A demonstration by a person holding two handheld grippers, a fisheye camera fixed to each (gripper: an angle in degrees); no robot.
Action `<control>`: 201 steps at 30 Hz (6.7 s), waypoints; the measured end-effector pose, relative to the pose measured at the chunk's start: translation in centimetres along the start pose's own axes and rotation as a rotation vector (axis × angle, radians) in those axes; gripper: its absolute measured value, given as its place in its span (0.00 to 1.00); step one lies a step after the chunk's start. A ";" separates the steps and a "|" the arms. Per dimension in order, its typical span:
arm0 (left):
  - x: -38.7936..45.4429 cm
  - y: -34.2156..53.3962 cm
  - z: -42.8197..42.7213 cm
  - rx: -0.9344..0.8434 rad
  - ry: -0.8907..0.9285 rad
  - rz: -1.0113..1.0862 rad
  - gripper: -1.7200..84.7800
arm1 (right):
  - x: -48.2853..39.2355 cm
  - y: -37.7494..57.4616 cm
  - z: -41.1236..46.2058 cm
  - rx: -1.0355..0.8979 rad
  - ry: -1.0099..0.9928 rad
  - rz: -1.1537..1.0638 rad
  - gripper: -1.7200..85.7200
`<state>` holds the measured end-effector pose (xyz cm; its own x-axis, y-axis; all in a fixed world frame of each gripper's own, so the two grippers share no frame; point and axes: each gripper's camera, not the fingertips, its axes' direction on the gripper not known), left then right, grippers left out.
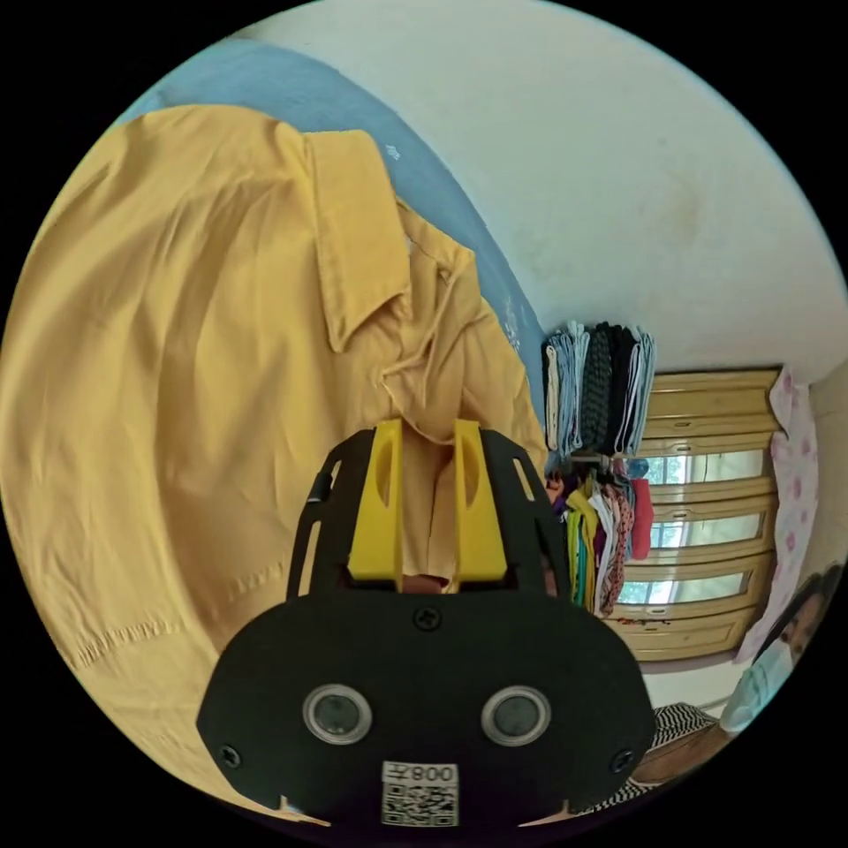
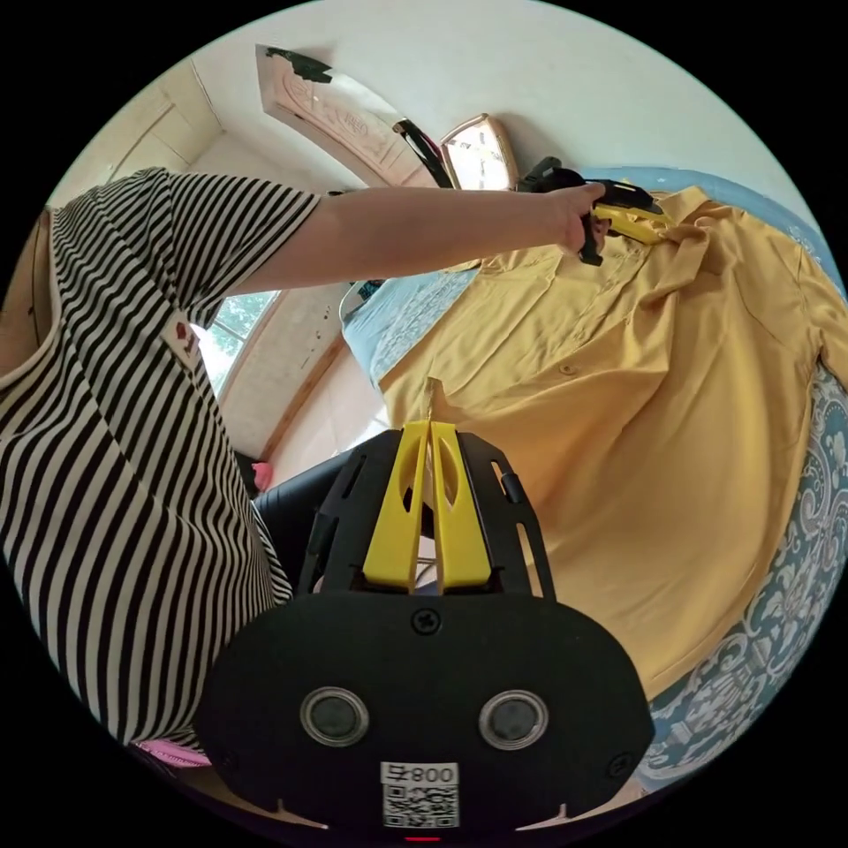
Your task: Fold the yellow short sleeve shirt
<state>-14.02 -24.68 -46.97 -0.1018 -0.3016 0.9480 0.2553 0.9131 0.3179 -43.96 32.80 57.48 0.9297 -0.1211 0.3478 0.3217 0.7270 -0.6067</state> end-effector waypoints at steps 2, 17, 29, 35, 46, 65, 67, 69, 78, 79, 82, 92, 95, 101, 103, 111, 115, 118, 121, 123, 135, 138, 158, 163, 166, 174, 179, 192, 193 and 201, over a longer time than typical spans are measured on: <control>-0.7 -1.1 0.2 0.002 0.007 -0.026 0.07 | 0.4 0.2 0.6 -0.001 -0.023 0.006 0.02; 2.1 -7.0 -4.0 0.046 -0.035 0.100 0.03 | -0.1 -0.4 7.7 -0.145 -0.157 -0.040 0.02; 1.4 -7.3 -2.4 -0.008 -0.135 0.122 0.03 | 0.3 -1.8 14.7 -0.267 -0.131 0.035 0.02; 2.9 -5.2 -3.0 0.034 -0.043 0.195 0.03 | -0.6 -2.8 15.7 -0.268 -0.132 0.031 0.02; 3.4 -1.7 -1.9 -0.001 -0.293 0.231 0.03 | -1.1 -4.0 17.3 -0.282 -0.141 0.044 0.02; 4.4 0.7 -1.8 0.034 -0.421 0.270 0.07 | 0.0 -5.5 17.7 -0.299 -0.143 0.133 0.03; 4.4 1.6 -2.6 0.026 -0.420 0.277 0.09 | -0.4 -5.6 17.8 -0.304 -0.113 0.118 0.03; 4.4 2.9 -3.4 0.021 -0.435 0.285 0.09 | -0.3 -5.7 18.4 -0.356 -0.106 0.128 0.04; 3.9 17.8 -6.7 -0.174 -0.240 0.373 0.09 | 0.3 -6.2 16.9 -0.360 -0.131 0.180 0.09; 3.4 20.9 -6.9 -0.217 -0.207 0.369 0.09 | 0.3 -6.2 16.6 -0.351 -0.138 0.183 0.09; 1.6 28.6 -7.3 -0.311 -0.143 0.309 0.09 | 0.3 -6.2 15.3 -0.331 -0.164 0.202 0.10; -0.3 42.6 -5.8 -0.390 -0.364 0.268 0.06 | -1.0 -6.2 9.2 -0.284 0.053 0.221 0.10; -0.7 43.4 -6.1 -0.406 -0.359 0.262 0.04 | -0.7 -6.0 9.3 -0.339 0.188 0.222 0.08; -0.8 46.2 -7.8 -0.379 -0.337 0.267 0.03 | -1.5 -5.8 8.5 -0.374 0.309 0.196 0.03; -1.1 47.0 -8.3 -0.359 -0.340 0.268 0.03 | -2.3 -5.6 7.6 -0.371 0.389 0.170 0.02; -3.0 49.6 -9.2 -0.370 -0.327 0.258 0.04 | -2.5 -4.1 5.3 -0.382 0.439 0.188 0.02; -4.3 51.1 -9.0 -0.414 -0.352 0.246 0.03 | -2.1 -3.4 4.4 -0.358 0.424 0.205 0.02; -4.3 52.2 -10.1 -0.399 -0.324 0.263 0.03 | -2.2 -2.9 3.5 -0.368 0.459 0.201 0.02; -4.9 53.3 -10.7 -0.411 -0.387 0.275 0.03 | -2.2 -2.0 2.8 -0.357 0.480 0.194 0.02; -5.6 53.7 -11.6 -0.400 -0.360 0.256 0.03 | -2.2 -1.3 1.9 -0.343 0.492 0.214 0.02; -16.1 57.2 -25.7 -0.053 -0.567 -0.079 0.03 | 2.0 5.8 -5.6 -0.282 0.746 0.437 0.02; -18.1 58.1 -26.7 -0.056 -0.573 -0.097 0.02 | 2.5 6.9 -6.1 -0.268 0.738 0.417 0.02; -21.9 64.2 -33.3 0.147 -0.566 -0.119 0.02 | 7.0 14.4 -7.2 -0.121 0.750 0.517 0.02; -21.1 63.0 -35.8 0.297 -0.466 -0.002 0.02 | 7.4 13.7 -9.7 -0.024 0.806 0.522 0.02; -21.6 59.7 -35.3 0.260 -0.431 0.074 0.02 | 9.3 10.9 -10.7 0.050 0.755 0.455 0.02; -23.4 50.0 -31.8 0.167 -0.539 0.135 0.02 | 21.0 -0.6 -6.9 -0.010 0.767 0.360 0.02; -26.9 46.7 -30.2 0.062 -0.664 0.089 0.02 | 26.9 0.2 -5.4 -0.076 0.760 0.407 0.02; -28.9 56.2 -37.1 0.145 -0.503 0.068 0.06 | 23.0 12.9 -5.1 0.020 0.713 0.437 0.03; -29.7 58.1 -38.1 0.142 -0.466 0.034 0.07 | 22.9 14.1 -5.2 0.029 0.707 0.456 0.03; -33.7 65.9 -39.9 0.059 -0.371 -0.147 0.13 | 24.4 24.6 -3.7 0.041 0.491 0.682 0.10</control>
<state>44.62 34.73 -57.37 -0.4761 -0.3202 0.8190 0.1579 0.8851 0.4378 -12.69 45.23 48.39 0.8936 0.0803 -0.4417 -0.3369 0.7702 -0.5416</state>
